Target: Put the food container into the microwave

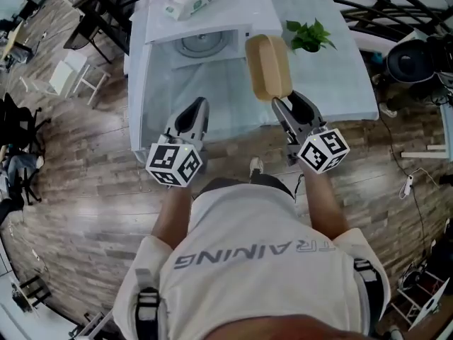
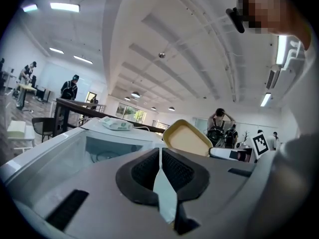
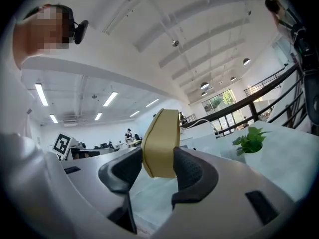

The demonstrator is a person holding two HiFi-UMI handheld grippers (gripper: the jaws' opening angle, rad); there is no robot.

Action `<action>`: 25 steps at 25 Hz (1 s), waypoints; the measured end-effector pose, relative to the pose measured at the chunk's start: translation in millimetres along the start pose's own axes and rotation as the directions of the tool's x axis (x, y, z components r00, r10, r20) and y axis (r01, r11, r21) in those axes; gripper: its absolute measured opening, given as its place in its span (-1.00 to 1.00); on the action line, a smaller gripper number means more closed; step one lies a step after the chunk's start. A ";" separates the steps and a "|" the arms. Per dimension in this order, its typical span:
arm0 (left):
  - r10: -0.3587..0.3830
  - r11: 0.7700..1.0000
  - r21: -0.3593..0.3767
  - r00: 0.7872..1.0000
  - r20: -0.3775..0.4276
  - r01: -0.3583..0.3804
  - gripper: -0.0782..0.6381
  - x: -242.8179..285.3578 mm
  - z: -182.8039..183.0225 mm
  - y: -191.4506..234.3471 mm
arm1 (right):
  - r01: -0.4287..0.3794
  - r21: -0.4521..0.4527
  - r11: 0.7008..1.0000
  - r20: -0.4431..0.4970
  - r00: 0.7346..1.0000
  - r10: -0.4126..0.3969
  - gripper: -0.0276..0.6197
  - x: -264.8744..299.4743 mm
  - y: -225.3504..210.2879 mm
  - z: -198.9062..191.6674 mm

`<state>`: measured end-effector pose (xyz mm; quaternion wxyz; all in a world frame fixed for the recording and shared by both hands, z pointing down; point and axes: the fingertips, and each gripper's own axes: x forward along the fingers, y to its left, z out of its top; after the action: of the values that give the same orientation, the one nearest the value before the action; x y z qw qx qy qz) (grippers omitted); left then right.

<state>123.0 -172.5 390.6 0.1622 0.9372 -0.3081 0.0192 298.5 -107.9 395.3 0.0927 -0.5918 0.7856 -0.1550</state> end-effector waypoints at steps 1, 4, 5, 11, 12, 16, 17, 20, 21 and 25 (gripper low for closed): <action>0.032 0.999 -0.005 0.999 0.007 -0.032 -0.66 4.3 0.4 0.3 | -0.035 0.005 0.999 -0.017 0.999 0.035 -0.26 7.4 -5.2 -1.1; 0.106 0.994 -0.007 0.994 0.018 -0.106 -0.66 14.4 -1.0 -1.2 | -0.117 0.030 0.993 -0.061 0.991 0.118 -0.26 24.5 -21.2 -7.0; 0.127 0.992 -0.007 0.992 0.019 -0.127 -0.66 16.4 -2.5 -1.2 | -0.138 0.038 0.990 -0.071 0.988 0.141 -0.26 28.9 -25.6 -9.6; 0.251 0.968 -0.027 0.968 0.027 -0.250 -0.66 15.5 -10.7 5.5 | -0.239 0.125 0.963 -0.139 0.957 0.256 -0.26 61.2 -41.4 -37.9; 0.265 0.964 -0.028 0.964 0.026 -0.264 -0.66 14.9 -11.6 6.4 | -0.249 0.143 0.958 -0.152 0.951 0.270 -0.26 66.1 -42.1 -44.0; 0.303 0.952 -0.038 0.953 0.025 -0.302 -0.66 13.5 -12.9 12.9 | -0.271 0.192 0.943 -0.188 0.933 0.306 -0.26 84.7 -40.8 -60.4; 0.307 0.951 -0.038 0.951 0.026 -0.306 -0.66 13.2 -12.6 14.9 | -0.272 0.206 0.940 -0.193 0.930 0.312 -0.26 89.8 -39.8 -63.5; 0.315 0.949 -0.040 0.949 0.026 -0.313 -0.66 11.5 -12.8 20.2 | -0.268 0.247 0.931 -0.207 0.924 0.321 -0.26 103.0 -37.4 -74.2; 0.315 0.949 -0.041 0.949 0.026 -0.314 -0.66 10.6 -12.7 21.8 | -0.261 0.259 0.930 -0.212 0.924 0.318 -0.26 106.9 -36.8 -78.1; 0.313 0.949 -0.046 0.949 0.022 -0.312 -0.66 8.2 -14.4 29.4 | -0.231 0.312 0.922 -0.215 0.928 0.305 -0.26 126.0 -32.8 -90.2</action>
<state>113.4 -195.0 413.9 0.1722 0.8732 -0.4553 0.0248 262.8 -224.9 496.1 0.0926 -0.4330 0.8349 -0.3269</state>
